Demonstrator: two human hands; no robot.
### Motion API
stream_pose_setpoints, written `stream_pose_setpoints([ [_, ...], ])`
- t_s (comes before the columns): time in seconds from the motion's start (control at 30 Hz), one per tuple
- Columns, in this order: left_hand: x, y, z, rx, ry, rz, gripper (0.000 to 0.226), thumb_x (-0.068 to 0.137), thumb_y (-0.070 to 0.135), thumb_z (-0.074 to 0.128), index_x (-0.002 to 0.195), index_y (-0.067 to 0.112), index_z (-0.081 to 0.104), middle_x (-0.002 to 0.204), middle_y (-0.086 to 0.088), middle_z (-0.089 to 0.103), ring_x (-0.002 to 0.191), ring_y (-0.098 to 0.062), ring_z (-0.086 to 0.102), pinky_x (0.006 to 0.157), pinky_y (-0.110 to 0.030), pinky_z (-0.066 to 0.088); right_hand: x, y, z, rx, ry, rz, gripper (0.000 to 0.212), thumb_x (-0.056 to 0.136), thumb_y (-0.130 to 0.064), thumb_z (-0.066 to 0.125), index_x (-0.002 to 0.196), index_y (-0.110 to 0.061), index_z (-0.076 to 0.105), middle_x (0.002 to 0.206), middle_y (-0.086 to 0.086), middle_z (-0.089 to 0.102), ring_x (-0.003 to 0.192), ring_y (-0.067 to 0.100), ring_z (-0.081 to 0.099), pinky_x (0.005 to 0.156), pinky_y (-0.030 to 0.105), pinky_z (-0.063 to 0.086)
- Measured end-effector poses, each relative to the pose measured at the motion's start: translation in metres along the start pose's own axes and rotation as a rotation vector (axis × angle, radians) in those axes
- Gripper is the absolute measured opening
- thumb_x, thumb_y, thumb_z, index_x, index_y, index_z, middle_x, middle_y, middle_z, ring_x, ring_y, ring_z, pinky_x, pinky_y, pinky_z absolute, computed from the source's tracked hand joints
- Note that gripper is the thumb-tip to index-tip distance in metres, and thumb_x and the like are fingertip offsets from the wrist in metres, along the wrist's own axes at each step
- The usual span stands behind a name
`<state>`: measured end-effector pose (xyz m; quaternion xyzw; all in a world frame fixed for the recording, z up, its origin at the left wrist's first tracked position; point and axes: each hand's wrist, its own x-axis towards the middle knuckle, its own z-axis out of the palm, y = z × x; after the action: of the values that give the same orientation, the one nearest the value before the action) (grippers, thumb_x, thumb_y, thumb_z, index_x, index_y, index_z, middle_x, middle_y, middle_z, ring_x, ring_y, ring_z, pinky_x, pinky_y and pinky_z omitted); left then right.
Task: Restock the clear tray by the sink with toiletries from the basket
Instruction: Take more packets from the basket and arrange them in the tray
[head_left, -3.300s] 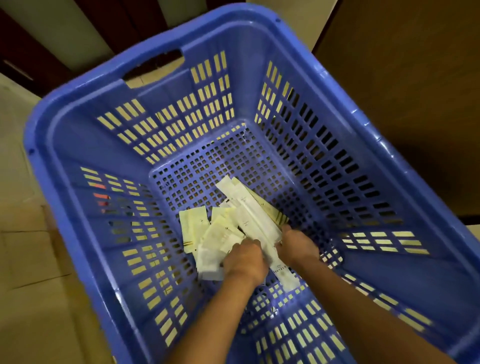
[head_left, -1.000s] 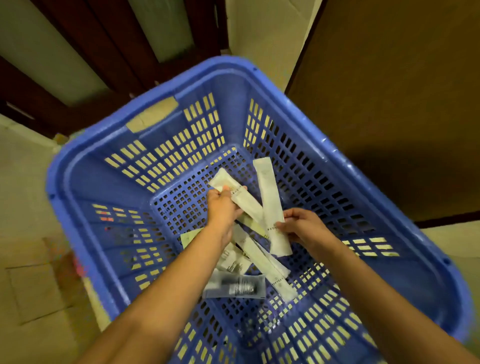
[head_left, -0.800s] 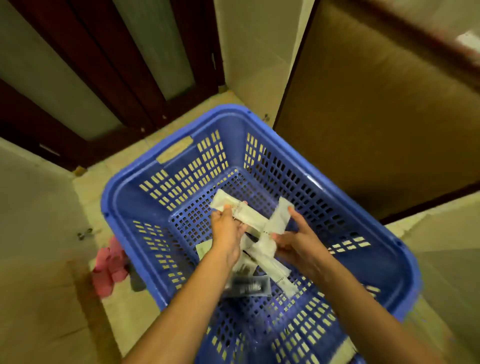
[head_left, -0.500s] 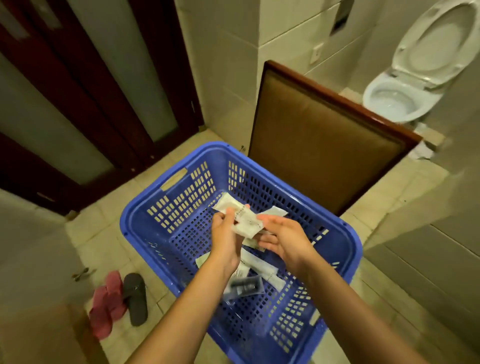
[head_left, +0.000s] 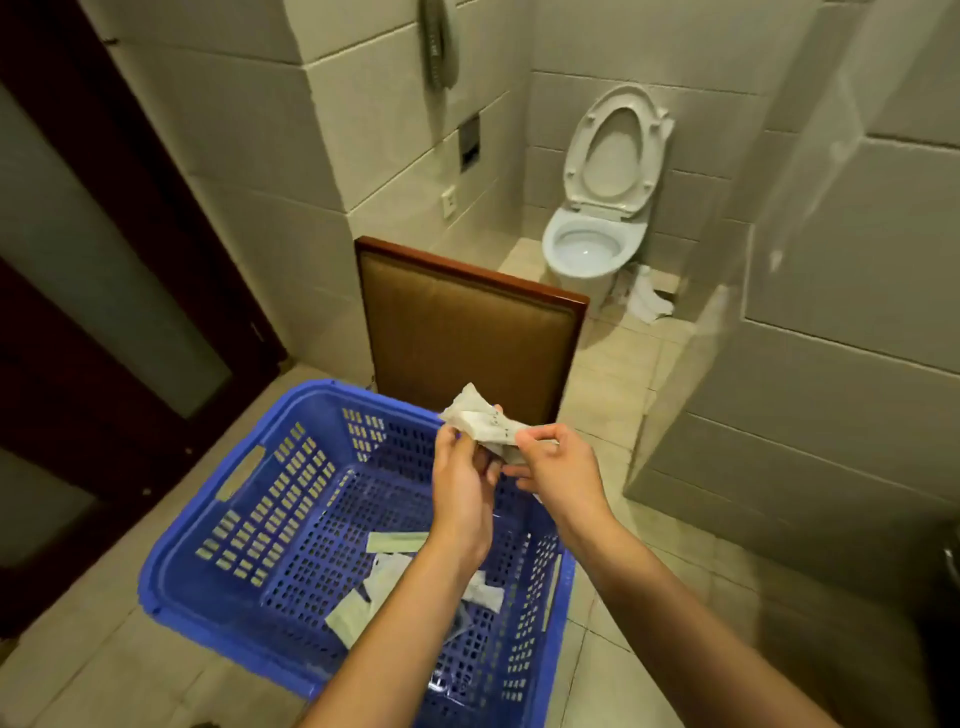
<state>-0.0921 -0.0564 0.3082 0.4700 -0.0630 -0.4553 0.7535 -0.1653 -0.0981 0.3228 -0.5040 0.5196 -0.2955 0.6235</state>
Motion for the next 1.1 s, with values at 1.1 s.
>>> stream_pose_setpoints([
  [1.1, -0.406, -0.322, 0.235, 0.849, -1.371, -0.502, 0.008, 0.093, 0.016, 0.055, 0.096, 0.011, 0.06, 0.075, -0.002, 0.065, 0.064, -0.011, 0.06, 0.057, -0.019, 0.05, -0.396, 0.169, -0.5, -0.098, 0.606, 0.11, 0.025, 0.088, -0.021, 0.063, 0.11, -0.01, 0.064, 0.106, 0.006, 0.07, 0.095, 0.02, 0.068, 0.089, 0.044, 0.054],
])
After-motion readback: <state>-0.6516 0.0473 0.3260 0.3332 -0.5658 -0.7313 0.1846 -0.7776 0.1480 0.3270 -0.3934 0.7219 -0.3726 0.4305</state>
